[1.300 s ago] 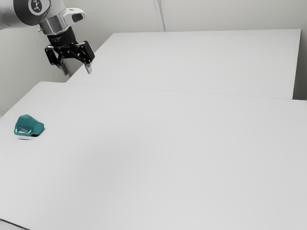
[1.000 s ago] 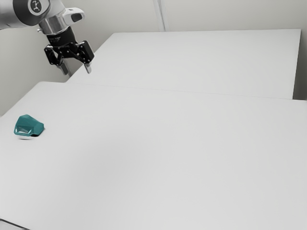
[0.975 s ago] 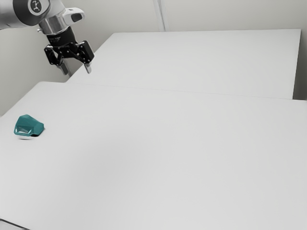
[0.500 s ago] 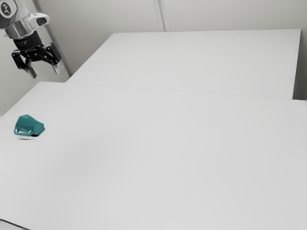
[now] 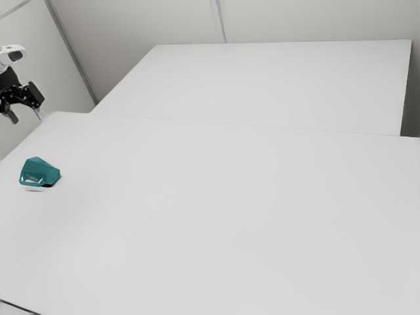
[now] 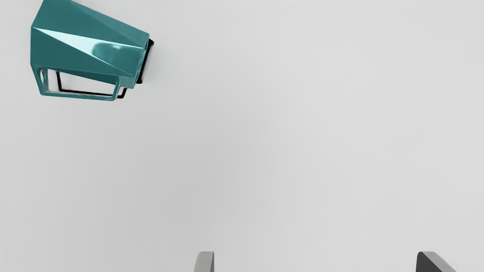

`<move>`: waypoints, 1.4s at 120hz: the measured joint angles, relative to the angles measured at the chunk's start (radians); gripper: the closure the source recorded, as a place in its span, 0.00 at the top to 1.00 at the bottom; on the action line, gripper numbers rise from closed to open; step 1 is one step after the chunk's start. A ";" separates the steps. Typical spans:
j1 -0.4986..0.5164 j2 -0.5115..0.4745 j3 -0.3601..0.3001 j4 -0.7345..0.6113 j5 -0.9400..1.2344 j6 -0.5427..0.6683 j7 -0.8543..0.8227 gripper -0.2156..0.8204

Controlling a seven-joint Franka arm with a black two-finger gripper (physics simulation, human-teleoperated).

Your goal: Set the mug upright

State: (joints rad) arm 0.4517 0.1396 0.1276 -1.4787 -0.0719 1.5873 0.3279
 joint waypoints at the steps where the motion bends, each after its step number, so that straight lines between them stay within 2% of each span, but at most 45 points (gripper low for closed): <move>1: 0.005 0.003 0.001 0.000 -0.003 0.003 0.007 0.77; 44: 0.236 0.099 0.006 -0.003 -0.172 0.121 0.340 0.77; 60: 0.273 0.145 0.007 0.030 -0.238 0.146 0.449 0.77; 91: 0.318 0.295 0.011 0.193 -0.291 0.156 0.604 0.77; 115: 0.377 0.340 0.017 0.211 -0.375 0.156 0.672 0.77; 130: 0.411 0.399 0.018 0.295 -0.395 0.105 0.674 0.77; 153: 0.445 0.487 0.029 0.340 -0.436 0.057 0.673 0.77; 168: 0.471 0.510 0.030 0.366 -0.469 0.043 0.674 0.77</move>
State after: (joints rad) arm 0.9230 0.6496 0.1575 -1.1129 -0.5406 1.6302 1.0020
